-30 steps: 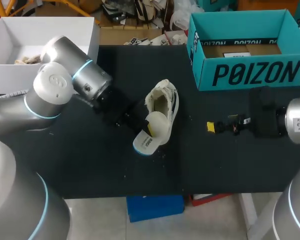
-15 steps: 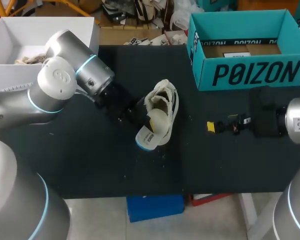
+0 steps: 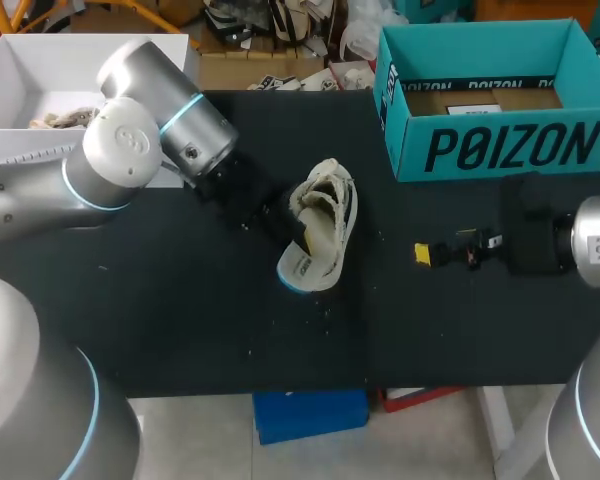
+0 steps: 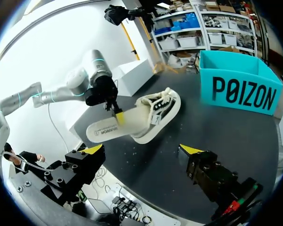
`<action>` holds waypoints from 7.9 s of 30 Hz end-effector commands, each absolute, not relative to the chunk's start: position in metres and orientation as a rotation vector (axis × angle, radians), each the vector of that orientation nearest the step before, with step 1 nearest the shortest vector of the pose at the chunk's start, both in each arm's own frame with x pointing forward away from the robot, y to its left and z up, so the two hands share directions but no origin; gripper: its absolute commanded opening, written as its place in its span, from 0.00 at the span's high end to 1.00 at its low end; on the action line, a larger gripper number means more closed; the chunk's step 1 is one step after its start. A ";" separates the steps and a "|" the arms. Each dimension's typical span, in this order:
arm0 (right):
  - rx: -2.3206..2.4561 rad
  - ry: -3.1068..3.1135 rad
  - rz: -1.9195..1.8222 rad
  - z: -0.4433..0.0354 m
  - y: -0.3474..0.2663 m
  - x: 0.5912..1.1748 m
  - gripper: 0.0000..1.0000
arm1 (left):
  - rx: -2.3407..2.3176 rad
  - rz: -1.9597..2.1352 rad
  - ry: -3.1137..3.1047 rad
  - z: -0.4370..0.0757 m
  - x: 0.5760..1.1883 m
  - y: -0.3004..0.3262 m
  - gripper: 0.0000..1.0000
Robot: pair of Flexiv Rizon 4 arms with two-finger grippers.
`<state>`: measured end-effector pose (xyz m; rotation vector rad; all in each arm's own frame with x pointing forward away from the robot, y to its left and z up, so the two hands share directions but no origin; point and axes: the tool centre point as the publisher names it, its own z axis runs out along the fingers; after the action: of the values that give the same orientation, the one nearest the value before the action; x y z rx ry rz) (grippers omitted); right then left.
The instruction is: Take the shoe out of the shoebox, open the shoe tongue, remove and reinsert the insole, then place the shoe into the shoebox
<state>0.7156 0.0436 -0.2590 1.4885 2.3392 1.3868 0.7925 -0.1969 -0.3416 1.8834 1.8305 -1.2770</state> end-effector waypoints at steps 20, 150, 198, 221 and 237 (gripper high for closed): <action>1.491 2.337 1.385 -0.259 0.045 0.715 0.00 | 1.870 -1.161 1.880 -0.360 0.823 -0.210 1.00; 1.491 2.337 1.385 -0.259 0.045 0.715 0.00 | 1.682 -1.405 1.614 -0.339 0.791 -0.200 1.00; 1.491 2.337 1.385 -0.259 0.045 0.715 0.00 | 1.719 -1.228 1.747 -0.355 0.813 -0.200 0.00; 1.491 2.337 1.385 -0.259 0.045 0.715 0.00 | 1.689 -0.883 1.944 -0.361 0.832 -0.195 0.68; 1.491 2.337 1.385 -0.259 0.045 0.715 0.00 | 1.625 -0.754 2.048 -0.372 0.843 -0.184 0.76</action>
<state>0.7153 0.0435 -0.2586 1.4891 2.3392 1.3851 0.8444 -0.1816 -0.3714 1.6382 2.0484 -0.7592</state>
